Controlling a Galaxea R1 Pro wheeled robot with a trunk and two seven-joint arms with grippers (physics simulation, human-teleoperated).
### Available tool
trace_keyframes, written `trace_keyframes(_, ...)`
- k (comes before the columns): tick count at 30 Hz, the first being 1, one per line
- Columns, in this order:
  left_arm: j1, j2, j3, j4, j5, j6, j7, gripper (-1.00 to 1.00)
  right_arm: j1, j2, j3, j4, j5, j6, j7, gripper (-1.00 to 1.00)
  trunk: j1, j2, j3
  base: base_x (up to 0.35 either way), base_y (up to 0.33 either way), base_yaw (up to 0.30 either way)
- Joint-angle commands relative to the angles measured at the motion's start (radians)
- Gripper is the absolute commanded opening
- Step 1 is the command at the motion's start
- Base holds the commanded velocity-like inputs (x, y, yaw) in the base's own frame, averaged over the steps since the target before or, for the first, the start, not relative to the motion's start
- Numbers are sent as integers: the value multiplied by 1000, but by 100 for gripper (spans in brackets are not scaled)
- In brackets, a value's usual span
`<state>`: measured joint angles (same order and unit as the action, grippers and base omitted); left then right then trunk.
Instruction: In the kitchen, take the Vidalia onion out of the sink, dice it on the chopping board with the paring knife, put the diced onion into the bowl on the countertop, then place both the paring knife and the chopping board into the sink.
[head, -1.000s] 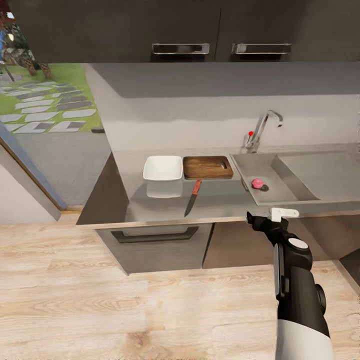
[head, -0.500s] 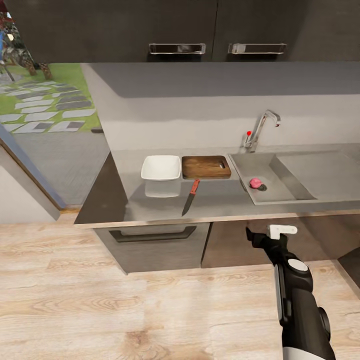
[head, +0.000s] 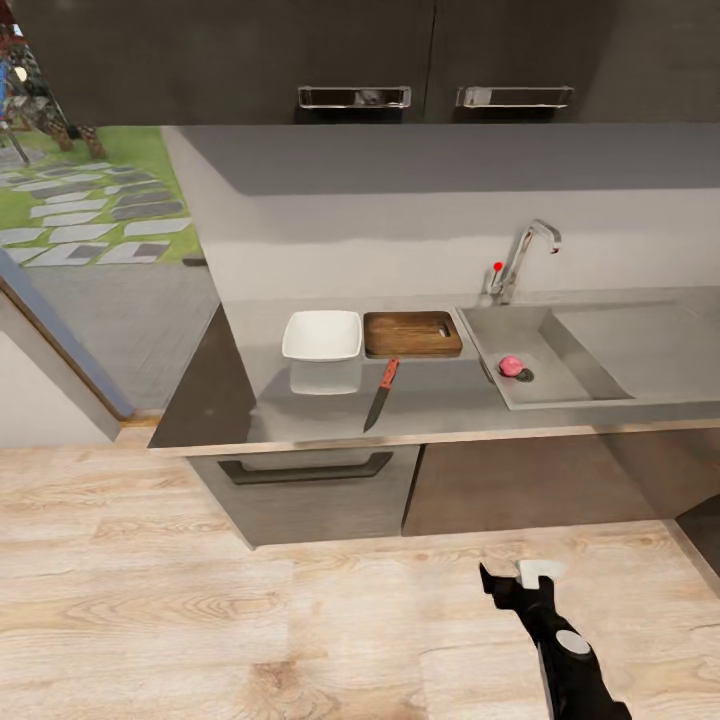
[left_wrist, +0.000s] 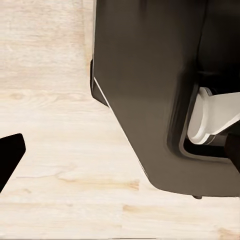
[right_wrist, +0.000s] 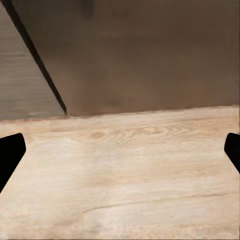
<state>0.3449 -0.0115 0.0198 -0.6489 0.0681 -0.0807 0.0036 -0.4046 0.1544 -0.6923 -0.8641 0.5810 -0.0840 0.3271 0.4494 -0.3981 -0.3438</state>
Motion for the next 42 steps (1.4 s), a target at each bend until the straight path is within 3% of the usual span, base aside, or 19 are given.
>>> trace_keyframes(1, 1, -1, 11, 0, 7, -1, 0, 100, -2, -4, -20, 54, 16, -31, 7, 100, 1, -2, -1, 0, 0, 0)
trace_keyframes(5, 1, -1, 52, 4, 7, -2, 0, 100, -2, -38, -35, 201, 25, -86, 5, 100, 1, -2, -1, 0, 0, 0)
trace_keyframes(6, 0, -1, 67, 5, 7, -2, -1, 100, -2, -80, -38, 338, 27, -151, -1, 100, 1, -2, -1, 0, 0, 0)
trace_keyframes(8, 0, -1, 70, 6, 7, -2, -1, 100, -2, -100, -38, 413, 28, -182, -14, 100, 1, -2, -1, 0, 0, 0)
trace_keyframes(9, 1, -1, 72, 7, 7, -2, -1, 100, -1, -186, -35, 667, 45, -231, -96, 100, 1, -2, -1, 0, 0, 0)
trace_keyframes(11, 1, -1, 72, 7, 7, -2, -1, 100, 0, -225, -33, 762, 86, -270, -112, 100, 1, -2, -1, 0, 0, 0)
trace_keyframes(12, 1, -1, 72, 6, 7, -2, 0, 100, 31, -252, -31, 819, 166, -302, -133, 100, 1, -2, -1, 0, 0, 0)
trace_keyframes(17, 1, -1, 72, 7, 7, -1, 1, 100, 148, -266, -31, 842, 290, -324, -146, 100, 1, -2, -1, 0, 0, 0)
trace_keyframes(24, 0, -1, 73, 8, 7, -1, 1, 100, 291, -326, -30, 845, 329, -367, -147, 100, 1, -2, -1, 0, 0, 0)
trace_keyframes(29, 0, -1, 73, 11, 7, -1, 1, 100, 326, -341, -31, 845, 330, -374, -152, 100, 1, -2, -1, 0, 0, 0)
trace_keyframes(32, 0, -2, 73, 12, 7, -1, 1, 100, 331, -338, -36, 843, 327, -369, -189, 100, 1, -2, -1, 0, 0, 0)
trace_keyframes(35, 0, -2, 73, 12, 7, 0, 1, 100, 334, -319, -39, 832, 302, -368, -312, 100, 1, -2, -1, 0, 0, 0)
trace_keyframes(37, 0, -2, 73, 12, 7, 0, 1, 100, 334, -289, -40, 801, 253, -370, -399, 100, 1, -2, -1, 0, 0, 0)
trace_keyframes(39, 0, -1, 72, 12, 7, 0, 1, 100, 333, -247, -40, 716, 147, -372, -446, 100, 1, -2, -1, 0, 0, 0)
trace_keyframes(40, 0, -1, 72, 12, 7, -1, 1, 100, 333, -224, -40, 673, 100, -374, -449, 100, 1, -2, -1, 0, 0, 0)
trace_keyframes(41, 0, -1, 72, 12, 7, -1, 1, 100, 333, -212, -39, 654, 80, -376, -441, 100, 1, -2, -1, 0, 0, 0)
trace_keyframes(42, 0, -1, 72, 12, 7, -1, 1, 100, 333, -197, -39, 633, 55, -395, -384, 100, 1, -2, -1, 0, -67, 0)
